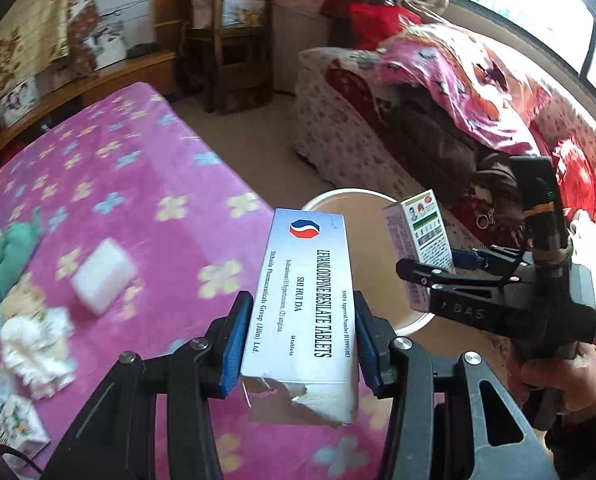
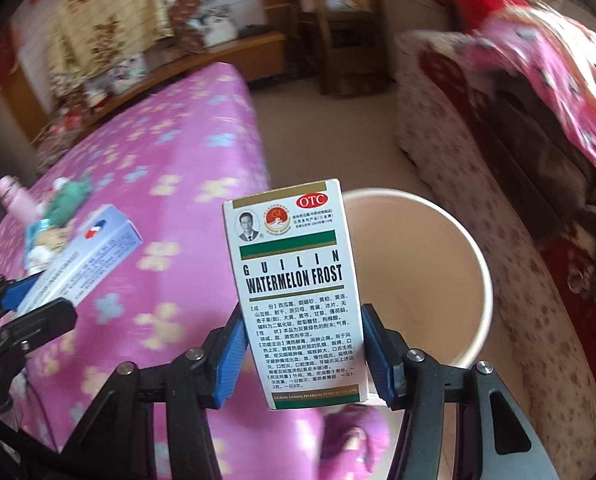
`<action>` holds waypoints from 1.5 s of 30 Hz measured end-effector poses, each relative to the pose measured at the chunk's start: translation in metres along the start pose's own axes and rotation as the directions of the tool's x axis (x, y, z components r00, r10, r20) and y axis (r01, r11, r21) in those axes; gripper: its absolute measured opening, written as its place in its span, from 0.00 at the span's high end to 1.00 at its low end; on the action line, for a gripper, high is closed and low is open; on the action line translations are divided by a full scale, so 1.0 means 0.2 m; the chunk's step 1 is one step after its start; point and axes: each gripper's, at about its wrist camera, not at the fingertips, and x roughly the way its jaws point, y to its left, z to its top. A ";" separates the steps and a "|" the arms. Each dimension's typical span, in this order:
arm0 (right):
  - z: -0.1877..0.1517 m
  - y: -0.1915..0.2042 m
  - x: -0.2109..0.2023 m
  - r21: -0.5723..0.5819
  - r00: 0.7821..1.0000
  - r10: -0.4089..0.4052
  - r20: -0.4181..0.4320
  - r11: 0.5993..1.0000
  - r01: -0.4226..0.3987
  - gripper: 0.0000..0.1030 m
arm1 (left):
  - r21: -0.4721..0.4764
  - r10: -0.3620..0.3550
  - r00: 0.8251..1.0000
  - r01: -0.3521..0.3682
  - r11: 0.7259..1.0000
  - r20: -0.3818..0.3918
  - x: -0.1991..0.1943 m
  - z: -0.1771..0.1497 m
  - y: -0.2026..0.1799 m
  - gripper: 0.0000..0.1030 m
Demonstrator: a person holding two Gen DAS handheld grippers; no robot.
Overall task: Collect trash
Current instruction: 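Carry both boxes over the white bucket and open both grippers to drop them, then move both open grippers back over the table trash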
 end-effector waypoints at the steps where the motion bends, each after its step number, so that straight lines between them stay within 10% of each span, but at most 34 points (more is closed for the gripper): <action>1: -0.01 -0.04 0.01 0.009 1.000 -0.006 -0.005 1.000 0.006 0.45 | 0.003 -0.005 1.000 0.005 1.000 -0.005 0.03 0.01 -0.03 0.52; 20: -0.12 -0.38 0.24 0.184 0.996 -0.056 -0.069 0.981 0.068 0.35 | 0.013 -0.019 1.000 0.019 1.000 -0.002 0.23 0.04 -0.13 0.31; 45: -0.04 0.33 -0.16 -0.019 0.995 0.017 0.097 1.000 -0.015 0.34 | -0.142 0.223 0.964 -0.203 0.969 0.147 -0.29 -0.15 0.30 0.31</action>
